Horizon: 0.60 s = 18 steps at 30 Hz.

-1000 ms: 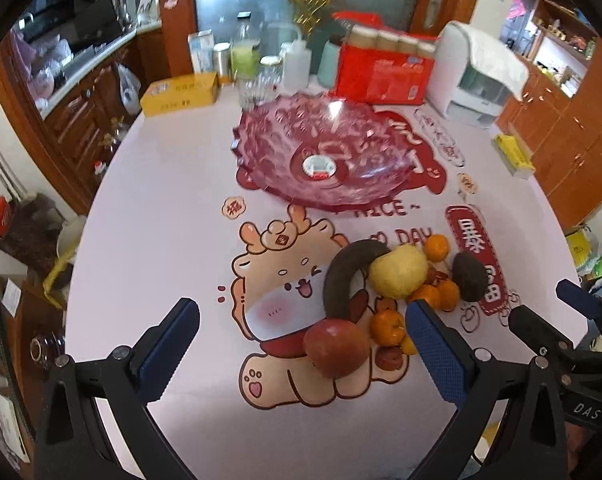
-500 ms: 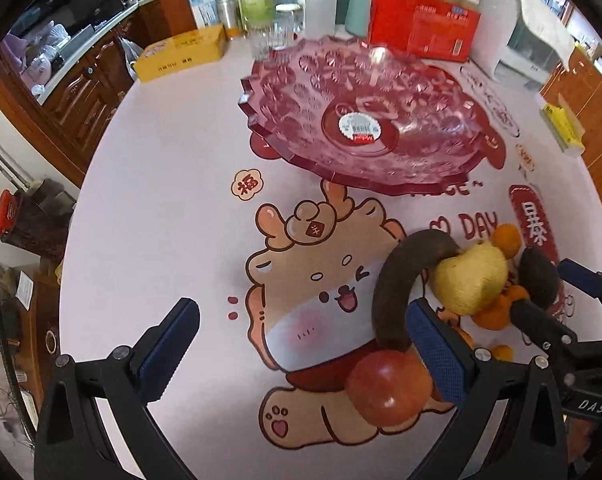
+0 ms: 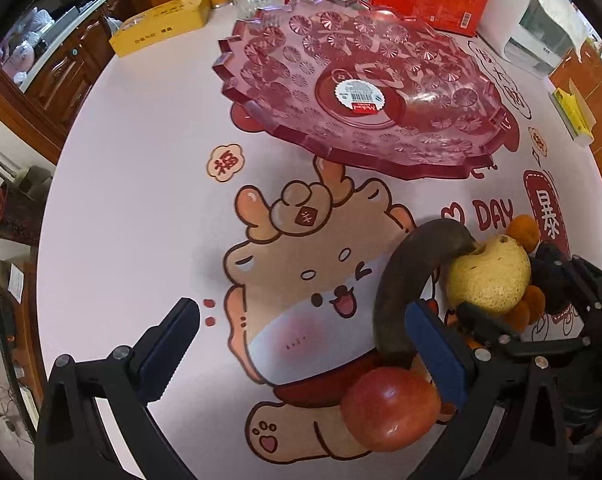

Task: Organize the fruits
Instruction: 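Grasp the dark banana with the left tool while the right tool grasps the yellow pear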

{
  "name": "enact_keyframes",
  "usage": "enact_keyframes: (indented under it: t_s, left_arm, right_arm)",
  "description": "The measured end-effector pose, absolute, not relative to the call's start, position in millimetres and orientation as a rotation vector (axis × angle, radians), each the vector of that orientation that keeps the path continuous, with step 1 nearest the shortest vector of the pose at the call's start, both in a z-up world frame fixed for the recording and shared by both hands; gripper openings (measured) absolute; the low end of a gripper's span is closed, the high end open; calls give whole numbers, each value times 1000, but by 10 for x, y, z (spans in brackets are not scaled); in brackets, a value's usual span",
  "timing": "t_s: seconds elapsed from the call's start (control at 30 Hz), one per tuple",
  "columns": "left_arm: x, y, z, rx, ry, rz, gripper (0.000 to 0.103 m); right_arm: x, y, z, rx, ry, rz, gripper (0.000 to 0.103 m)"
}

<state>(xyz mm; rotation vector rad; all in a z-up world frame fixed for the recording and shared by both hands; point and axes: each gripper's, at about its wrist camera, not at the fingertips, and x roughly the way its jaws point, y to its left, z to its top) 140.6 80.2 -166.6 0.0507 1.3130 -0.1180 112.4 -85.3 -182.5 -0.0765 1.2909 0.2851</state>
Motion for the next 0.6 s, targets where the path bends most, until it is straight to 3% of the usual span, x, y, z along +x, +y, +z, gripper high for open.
enact_keyframes:
  t_s: [0.07,0.6]
  left_arm:
    - [1433,744,-1694,60,1320,-123,102]
    - [1629,290,-1979,92,1380,-196,96]
  right_arm:
    - [1124,-829,-1817,-75,1278,307,74]
    - [1073,-1202,-1574,-20,1194,279,73]
